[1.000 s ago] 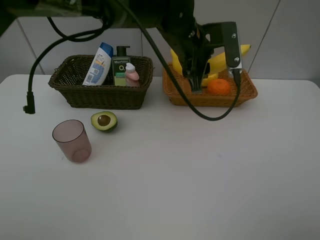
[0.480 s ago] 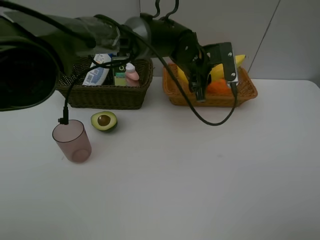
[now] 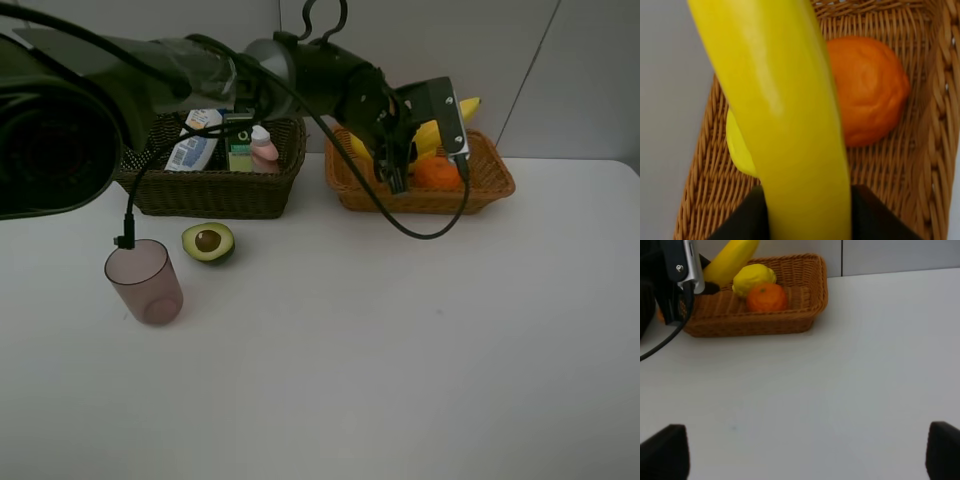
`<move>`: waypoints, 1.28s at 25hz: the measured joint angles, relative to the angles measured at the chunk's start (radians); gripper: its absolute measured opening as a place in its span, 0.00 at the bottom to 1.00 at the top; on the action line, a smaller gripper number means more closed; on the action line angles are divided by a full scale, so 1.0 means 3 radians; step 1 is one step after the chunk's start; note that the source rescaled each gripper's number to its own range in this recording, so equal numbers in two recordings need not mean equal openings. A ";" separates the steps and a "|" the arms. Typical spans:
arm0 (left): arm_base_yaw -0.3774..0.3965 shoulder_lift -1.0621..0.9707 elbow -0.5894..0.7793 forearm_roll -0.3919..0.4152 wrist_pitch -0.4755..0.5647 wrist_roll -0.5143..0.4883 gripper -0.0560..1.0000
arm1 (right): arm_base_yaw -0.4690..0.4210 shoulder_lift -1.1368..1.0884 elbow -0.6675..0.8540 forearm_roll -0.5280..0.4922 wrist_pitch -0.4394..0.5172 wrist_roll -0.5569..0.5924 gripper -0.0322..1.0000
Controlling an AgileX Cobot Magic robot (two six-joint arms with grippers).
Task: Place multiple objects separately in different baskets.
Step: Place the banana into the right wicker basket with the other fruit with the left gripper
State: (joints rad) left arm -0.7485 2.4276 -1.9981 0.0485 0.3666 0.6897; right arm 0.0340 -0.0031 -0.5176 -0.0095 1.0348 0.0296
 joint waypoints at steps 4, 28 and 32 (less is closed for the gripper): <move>0.0003 0.0000 0.0000 0.0000 -0.0006 -0.0004 0.48 | 0.0000 0.0000 0.0000 0.0000 0.0000 0.0000 1.00; 0.0058 0.0222 0.0000 -0.0090 0.0029 -0.0004 0.48 | 0.0000 0.0000 0.0000 0.0000 0.0000 0.0000 1.00; 0.0058 0.0234 0.0000 -0.0090 0.0020 -0.0004 0.48 | 0.0000 0.0000 0.0000 0.0000 0.0000 0.0000 1.00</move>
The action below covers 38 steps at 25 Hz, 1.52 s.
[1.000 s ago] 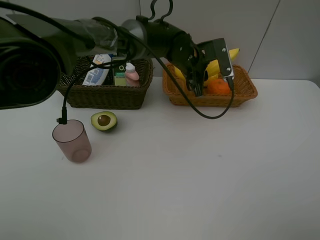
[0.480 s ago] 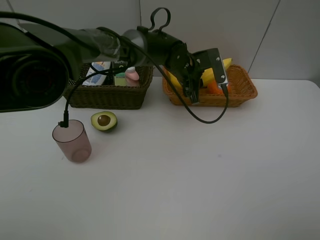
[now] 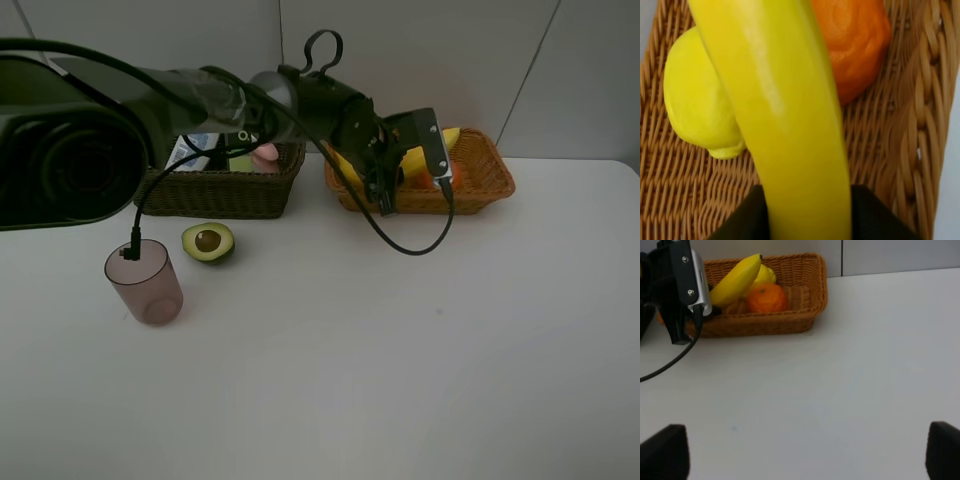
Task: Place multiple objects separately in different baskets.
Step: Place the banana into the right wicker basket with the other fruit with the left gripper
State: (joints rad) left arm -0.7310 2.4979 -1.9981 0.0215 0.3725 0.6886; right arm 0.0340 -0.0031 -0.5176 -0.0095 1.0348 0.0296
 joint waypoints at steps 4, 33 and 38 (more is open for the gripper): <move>0.0000 0.0000 0.0000 0.0000 -0.0001 0.0000 0.48 | 0.0000 0.0000 0.0000 0.0000 0.0000 0.0000 1.00; 0.0055 -0.0189 0.0000 -0.0035 -0.0078 -0.0122 0.84 | 0.0000 0.0000 0.0000 0.0000 0.0000 0.0000 1.00; 0.0061 -0.0275 0.0000 -0.0035 -0.0041 -0.0470 0.93 | 0.0000 0.0000 0.0000 0.0000 0.0000 0.0000 1.00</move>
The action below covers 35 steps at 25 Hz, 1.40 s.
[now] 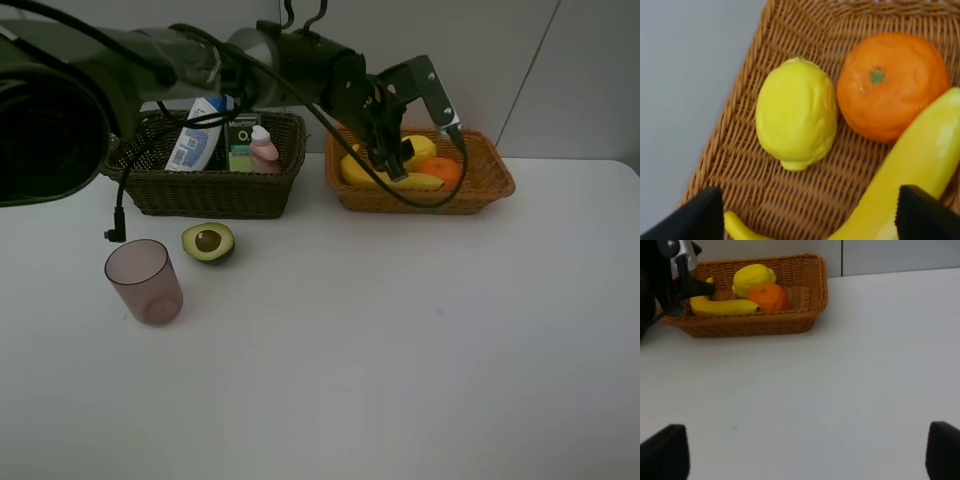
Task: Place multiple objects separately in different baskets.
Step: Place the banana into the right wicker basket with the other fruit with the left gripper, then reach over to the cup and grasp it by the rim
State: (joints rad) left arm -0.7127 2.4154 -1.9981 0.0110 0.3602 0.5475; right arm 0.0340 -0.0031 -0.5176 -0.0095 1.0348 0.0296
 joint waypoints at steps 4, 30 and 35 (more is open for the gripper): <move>0.0000 0.0001 0.0000 0.0000 0.0112 -0.0179 0.97 | 0.0000 0.0000 0.0000 0.0000 0.0000 0.0000 1.00; 0.0000 -0.0669 0.0000 -0.0037 0.1769 -0.0999 0.98 | 0.0000 0.0000 0.0000 0.0000 0.0000 0.0000 1.00; 0.0016 -0.0752 0.0000 -0.0037 0.2191 -0.1081 0.98 | 0.0000 0.0000 0.0000 0.0000 0.0000 0.0000 1.00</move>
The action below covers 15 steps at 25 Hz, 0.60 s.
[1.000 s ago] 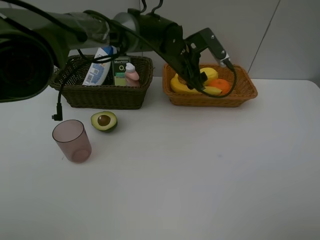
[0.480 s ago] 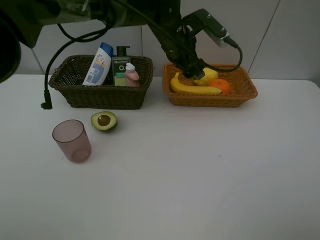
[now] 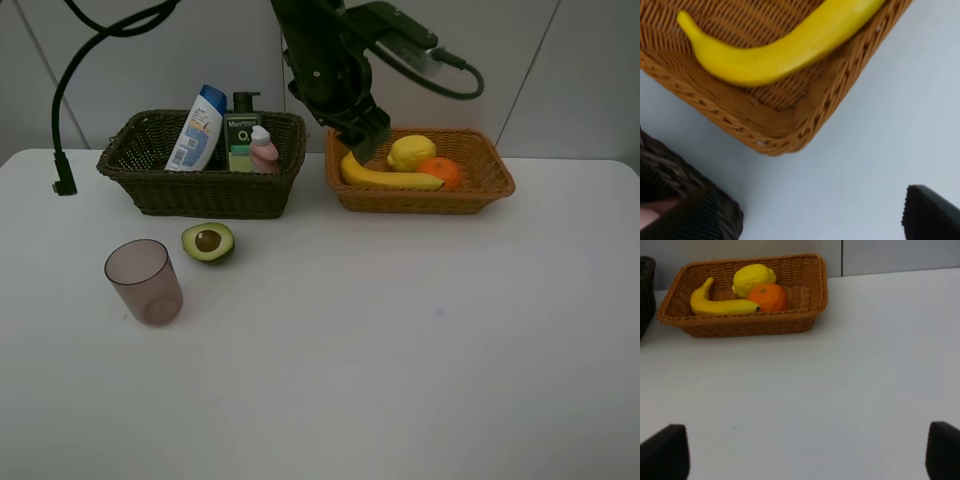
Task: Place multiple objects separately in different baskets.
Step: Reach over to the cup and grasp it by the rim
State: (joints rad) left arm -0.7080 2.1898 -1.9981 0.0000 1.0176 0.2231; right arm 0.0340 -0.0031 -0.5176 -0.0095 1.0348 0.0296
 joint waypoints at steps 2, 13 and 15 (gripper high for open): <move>0.0000 -0.0048 0.0000 -0.0018 0.0152 -0.0047 0.98 | 0.0000 0.0000 0.0000 0.0000 0.0000 0.0000 1.00; 0.0016 -0.0155 0.0000 0.0000 0.0653 -0.0280 0.98 | 0.0000 0.0000 0.0000 0.0000 0.0000 0.0000 1.00; 0.0022 -0.0158 0.0000 0.0000 0.0656 -0.0311 0.98 | 0.0000 0.0000 0.0000 0.0000 0.0000 0.0000 1.00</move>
State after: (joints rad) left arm -0.7014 2.1424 -1.9981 0.0000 1.2144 0.1299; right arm 0.0340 -0.0031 -0.5176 -0.0095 1.0348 0.0296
